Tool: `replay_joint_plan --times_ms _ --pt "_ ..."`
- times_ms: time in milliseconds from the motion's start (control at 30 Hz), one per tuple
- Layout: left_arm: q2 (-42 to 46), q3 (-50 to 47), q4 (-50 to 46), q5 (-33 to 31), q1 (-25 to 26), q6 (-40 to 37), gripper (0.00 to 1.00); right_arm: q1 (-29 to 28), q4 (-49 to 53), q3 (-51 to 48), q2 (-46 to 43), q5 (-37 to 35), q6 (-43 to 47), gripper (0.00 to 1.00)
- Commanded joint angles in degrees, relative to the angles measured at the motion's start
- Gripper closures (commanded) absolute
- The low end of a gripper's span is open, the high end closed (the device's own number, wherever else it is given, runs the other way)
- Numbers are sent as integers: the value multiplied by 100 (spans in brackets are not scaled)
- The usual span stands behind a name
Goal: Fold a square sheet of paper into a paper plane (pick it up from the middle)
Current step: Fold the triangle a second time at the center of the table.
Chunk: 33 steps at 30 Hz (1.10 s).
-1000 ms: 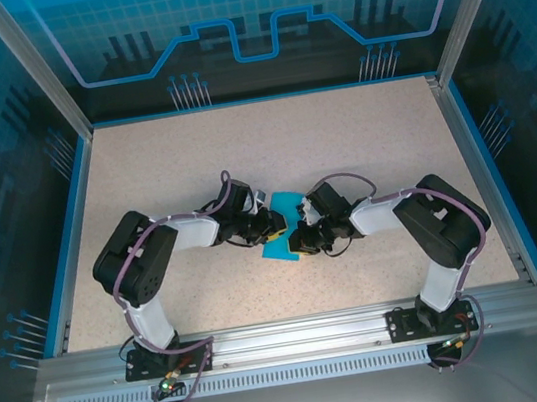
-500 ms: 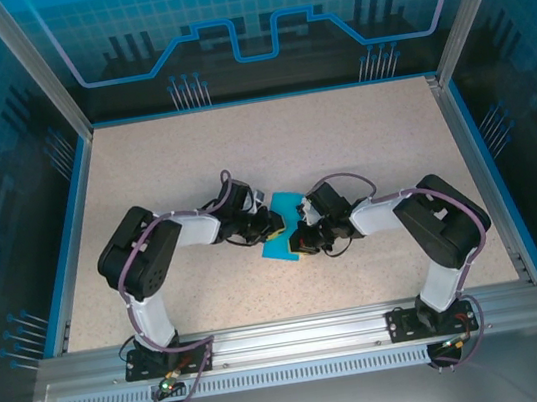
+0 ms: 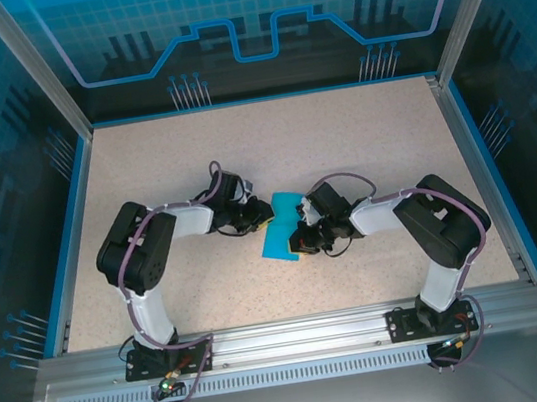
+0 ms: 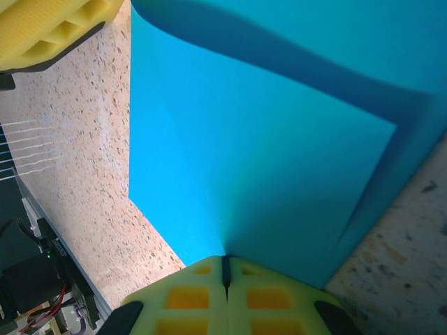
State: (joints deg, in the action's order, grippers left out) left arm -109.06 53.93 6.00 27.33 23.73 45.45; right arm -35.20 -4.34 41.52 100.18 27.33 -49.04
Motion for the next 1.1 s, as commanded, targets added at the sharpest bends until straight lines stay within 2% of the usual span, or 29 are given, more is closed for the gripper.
replay_joint_plan --times_ms 0,167,367,567,667,833,1067 --pt "-151 231 -225 -94 -88 -322 79 -2 849 -170 261 -316 114 96" --pt "44 249 -283 -73 -156 -447 78 -4 847 -112 283 -308 88 96" --pt "705 167 -333 215 -107 -475 78 -4 865 -48 258 -309 70 96" --pt "981 -112 -394 620 194 -420 79 -4 873 -16 212 -343 35 96" --pt "857 -350 -21 784 339 -238 80 -7 817 -32 195 -335 11 95" --pt "434 -421 258 729 544 -149 81 -4 777 -39 159 -318 9 95" --pt "106 -325 -28 91 524 -367 82 -4 768 -30 111 -310 14 94"
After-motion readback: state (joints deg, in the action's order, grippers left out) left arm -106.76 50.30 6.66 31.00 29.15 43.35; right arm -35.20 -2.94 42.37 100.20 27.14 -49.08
